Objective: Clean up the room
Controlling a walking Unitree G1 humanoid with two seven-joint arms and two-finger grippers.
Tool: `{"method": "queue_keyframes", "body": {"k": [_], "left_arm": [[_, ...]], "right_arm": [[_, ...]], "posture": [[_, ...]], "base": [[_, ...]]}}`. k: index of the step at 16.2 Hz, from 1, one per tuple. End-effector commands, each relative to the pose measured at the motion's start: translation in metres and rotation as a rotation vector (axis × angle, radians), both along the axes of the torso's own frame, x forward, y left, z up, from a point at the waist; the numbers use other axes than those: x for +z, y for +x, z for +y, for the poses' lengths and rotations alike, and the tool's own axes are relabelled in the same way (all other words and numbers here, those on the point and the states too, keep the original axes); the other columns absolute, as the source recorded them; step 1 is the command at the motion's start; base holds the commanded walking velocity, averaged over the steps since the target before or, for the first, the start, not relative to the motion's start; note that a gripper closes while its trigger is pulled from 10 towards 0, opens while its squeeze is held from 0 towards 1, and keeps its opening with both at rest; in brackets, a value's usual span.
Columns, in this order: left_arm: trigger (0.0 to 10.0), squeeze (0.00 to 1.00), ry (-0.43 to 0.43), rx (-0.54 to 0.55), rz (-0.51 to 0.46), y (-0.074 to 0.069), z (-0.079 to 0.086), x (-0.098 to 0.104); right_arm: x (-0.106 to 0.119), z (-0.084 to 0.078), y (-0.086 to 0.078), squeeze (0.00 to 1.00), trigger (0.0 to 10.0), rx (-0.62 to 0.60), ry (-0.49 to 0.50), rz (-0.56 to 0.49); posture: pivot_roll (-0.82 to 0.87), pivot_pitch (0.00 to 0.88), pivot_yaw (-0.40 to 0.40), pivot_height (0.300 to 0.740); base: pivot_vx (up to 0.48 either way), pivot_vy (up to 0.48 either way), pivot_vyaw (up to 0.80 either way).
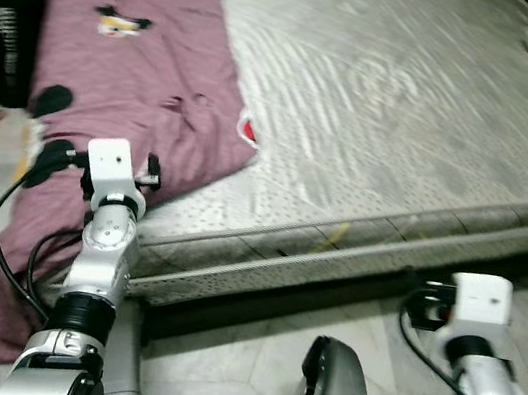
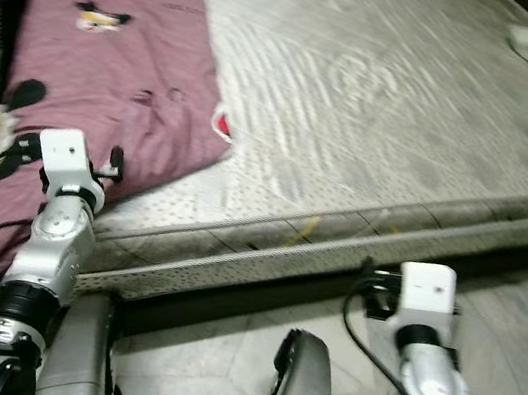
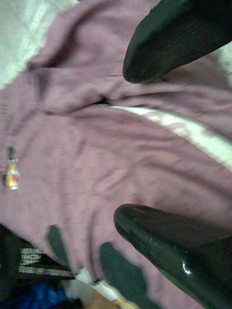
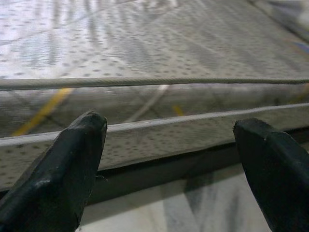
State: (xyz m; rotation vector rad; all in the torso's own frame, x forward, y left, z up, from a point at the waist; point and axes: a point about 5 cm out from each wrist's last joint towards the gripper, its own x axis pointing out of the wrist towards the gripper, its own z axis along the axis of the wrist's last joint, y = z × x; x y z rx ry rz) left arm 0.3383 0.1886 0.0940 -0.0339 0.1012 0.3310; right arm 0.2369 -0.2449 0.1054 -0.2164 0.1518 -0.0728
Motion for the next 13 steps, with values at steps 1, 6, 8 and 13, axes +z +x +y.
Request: {"method": "queue_keyframes", "body": {"k": [1, 6, 8, 13], "left_arm": [[10.0, 0.0, -0.052, 0.129, 0.062, -0.003, 0.016, -0.011], [10.0, 0.0, -0.107, -0.053, 0.274, 0.006, -0.011, -0.036], [10.0, 0.0, -0.092, -0.247, 0.377, 0.005, -0.042, -0.048], [10.0, 0.0, 0.211, -0.795, 0.431, -0.009, -0.117, -0.057]], "right_arm": [[0.007, -0.003, -0.001, 0.0, 10.0, -0.002, -0.02, -0.014], [0.008, -0.005, 0.003, 0.0, 10.0, -0.009, -0.031, -0.008], [0.009, -0.005, 0.005, 0.0, 10.0, -0.014, -0.033, -0.011], [0.011, -0.004, 0.012, 0.0, 10.0, -0.023, -0.034, -0.028]], "posture": [[-0.18, 0.157, -0.051, 0.506], [-0.18, 0.133, -0.045, 0.506], [-0.18, 0.124, -0.04, 0.506], [-0.18, 0.103, -0.037, 0.506]], "base": [[0.0, 0.0, 0.0], [0.0, 0.0, 0.0], [0.0, 0.0, 0.0], [0.0, 0.0, 0.0]]}}
